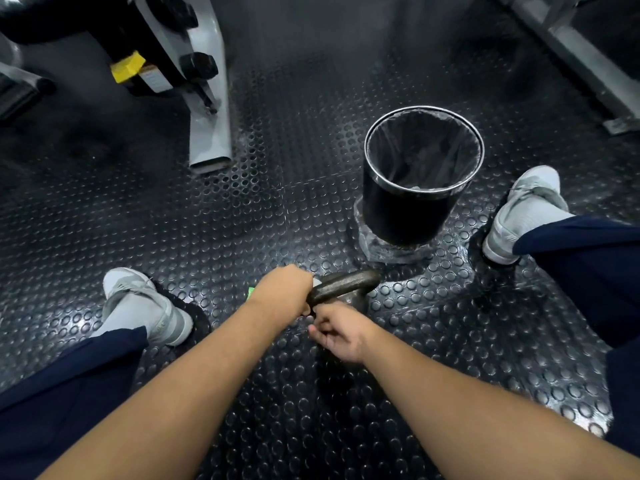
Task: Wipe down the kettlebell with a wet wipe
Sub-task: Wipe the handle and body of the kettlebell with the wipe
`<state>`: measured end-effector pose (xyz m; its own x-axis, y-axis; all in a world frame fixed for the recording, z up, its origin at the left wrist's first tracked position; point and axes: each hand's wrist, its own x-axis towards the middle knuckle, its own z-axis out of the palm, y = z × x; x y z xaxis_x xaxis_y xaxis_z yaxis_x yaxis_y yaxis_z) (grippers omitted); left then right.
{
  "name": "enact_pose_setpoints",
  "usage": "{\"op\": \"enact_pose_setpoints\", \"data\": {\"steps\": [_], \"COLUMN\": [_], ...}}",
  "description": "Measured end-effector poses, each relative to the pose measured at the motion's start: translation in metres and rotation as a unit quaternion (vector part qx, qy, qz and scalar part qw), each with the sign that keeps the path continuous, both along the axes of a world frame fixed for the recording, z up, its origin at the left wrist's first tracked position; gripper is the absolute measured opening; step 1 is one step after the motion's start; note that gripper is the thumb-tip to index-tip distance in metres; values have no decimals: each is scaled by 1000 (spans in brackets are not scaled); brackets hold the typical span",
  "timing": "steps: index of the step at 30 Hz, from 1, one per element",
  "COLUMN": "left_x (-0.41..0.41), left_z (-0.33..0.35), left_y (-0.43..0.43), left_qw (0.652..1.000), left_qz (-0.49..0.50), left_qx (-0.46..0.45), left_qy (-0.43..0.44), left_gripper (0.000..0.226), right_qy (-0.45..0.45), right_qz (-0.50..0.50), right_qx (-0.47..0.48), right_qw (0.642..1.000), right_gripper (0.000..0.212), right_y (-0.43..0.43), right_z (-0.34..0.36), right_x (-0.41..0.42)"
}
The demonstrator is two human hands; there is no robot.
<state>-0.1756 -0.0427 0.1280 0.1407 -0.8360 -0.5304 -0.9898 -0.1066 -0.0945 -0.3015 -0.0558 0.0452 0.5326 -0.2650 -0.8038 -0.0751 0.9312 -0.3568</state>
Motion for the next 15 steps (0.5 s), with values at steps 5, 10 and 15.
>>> {"op": "enact_pose_setpoints", "data": {"steps": [5, 10, 15], "left_x": [2, 1, 4], "left_z": [-3, -2, -1], "left_y": [1, 0, 2], "left_qw": [1000, 1000, 1000], "left_qz": [17, 22, 11], "left_qx": [9, 11, 1], "left_qy": [5, 10, 8], "left_gripper": [15, 16, 12], "right_qy": [52, 128, -22], "right_qz": [184, 292, 12], "right_qx": [-183, -326, -51], "right_qw": [964, 890, 998], "right_gripper": [30, 42, 27], "right_y": [-1, 10, 6], "right_z": [-11, -3, 11], "right_x": [-6, 7, 4]}}
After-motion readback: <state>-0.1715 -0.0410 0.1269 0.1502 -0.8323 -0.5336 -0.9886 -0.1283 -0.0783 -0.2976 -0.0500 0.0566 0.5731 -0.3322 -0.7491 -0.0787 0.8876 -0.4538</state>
